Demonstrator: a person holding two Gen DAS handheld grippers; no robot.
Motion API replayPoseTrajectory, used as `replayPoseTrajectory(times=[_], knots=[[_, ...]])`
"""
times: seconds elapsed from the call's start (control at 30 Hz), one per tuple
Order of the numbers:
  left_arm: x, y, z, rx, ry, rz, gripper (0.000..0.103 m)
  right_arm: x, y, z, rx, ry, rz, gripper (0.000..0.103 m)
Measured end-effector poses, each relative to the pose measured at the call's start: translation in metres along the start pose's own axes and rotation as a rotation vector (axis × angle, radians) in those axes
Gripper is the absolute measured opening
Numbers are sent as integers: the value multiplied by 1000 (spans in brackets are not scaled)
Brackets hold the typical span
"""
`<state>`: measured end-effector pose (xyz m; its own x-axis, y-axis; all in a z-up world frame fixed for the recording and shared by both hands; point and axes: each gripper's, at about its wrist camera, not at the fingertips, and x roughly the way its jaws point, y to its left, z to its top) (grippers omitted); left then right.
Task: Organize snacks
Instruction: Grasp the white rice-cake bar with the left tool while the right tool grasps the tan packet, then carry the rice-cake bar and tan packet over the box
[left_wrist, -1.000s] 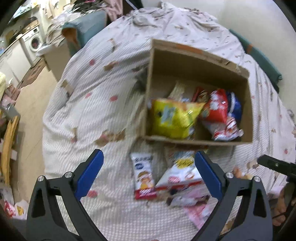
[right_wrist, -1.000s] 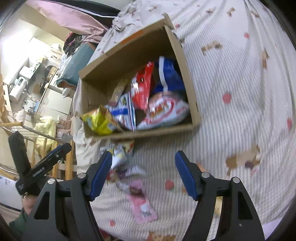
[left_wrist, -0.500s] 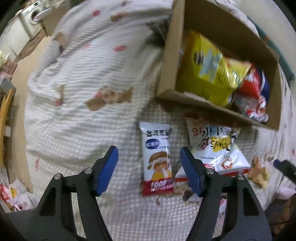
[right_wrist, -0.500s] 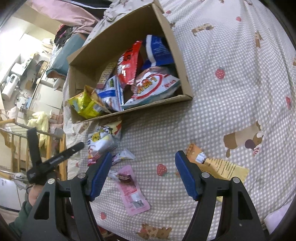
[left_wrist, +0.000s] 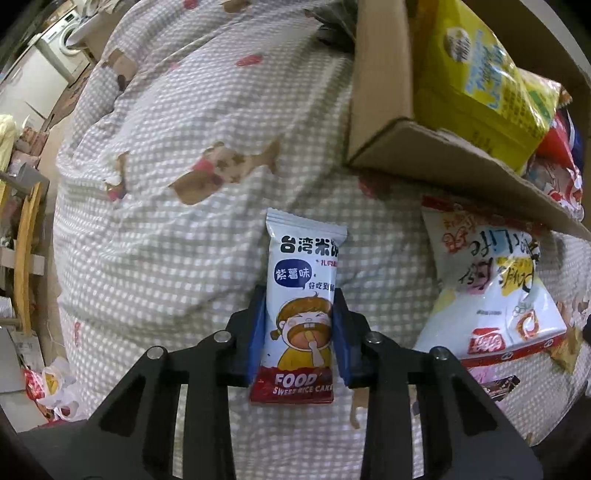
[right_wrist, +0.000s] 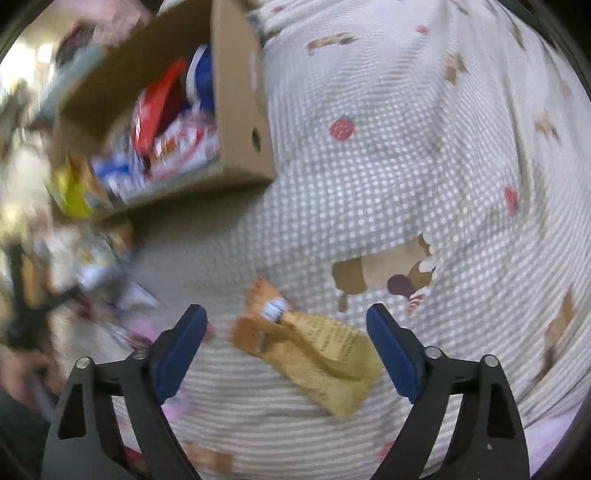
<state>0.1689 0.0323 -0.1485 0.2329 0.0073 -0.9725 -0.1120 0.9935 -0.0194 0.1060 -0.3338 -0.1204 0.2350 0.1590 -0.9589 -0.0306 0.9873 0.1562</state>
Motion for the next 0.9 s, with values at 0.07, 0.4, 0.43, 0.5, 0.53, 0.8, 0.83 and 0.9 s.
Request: replayPoseTrajectory(times=[0.07, 0.4, 0.43, 0.5, 0.53, 0.8, 0.83, 0.9], knots=[[-3, 6, -1, -16, -5, 4, 28, 6, 17, -1, -124, 22, -63, 91], [-44, 39, -14, -85, -113, 2, 28, 57, 53, -9, -414, 158, -260, 90], [-48, 39, -15, -78, -131, 9, 28, 58, 56, -8, -413, 154, -260, 90], [-55, 39, -18, -70, -153, 5, 28, 58, 57, -6, -400, 157, -230, 79], [-57, 36, -17, -71, -155, -4, 28, 59, 58, -3, -390, 157, -213, 71], [-69, 17, -17, -34, -196, -20, 28, 23, 32, 13, -285, 74, -178, 49], [-71, 17, -18, -32, -200, -20, 28, 17, 23, 18, -244, 53, -188, 49], [-71, 18, -18, -34, -202, -19, 28, 7, 10, 24, -171, 28, -172, 49]])
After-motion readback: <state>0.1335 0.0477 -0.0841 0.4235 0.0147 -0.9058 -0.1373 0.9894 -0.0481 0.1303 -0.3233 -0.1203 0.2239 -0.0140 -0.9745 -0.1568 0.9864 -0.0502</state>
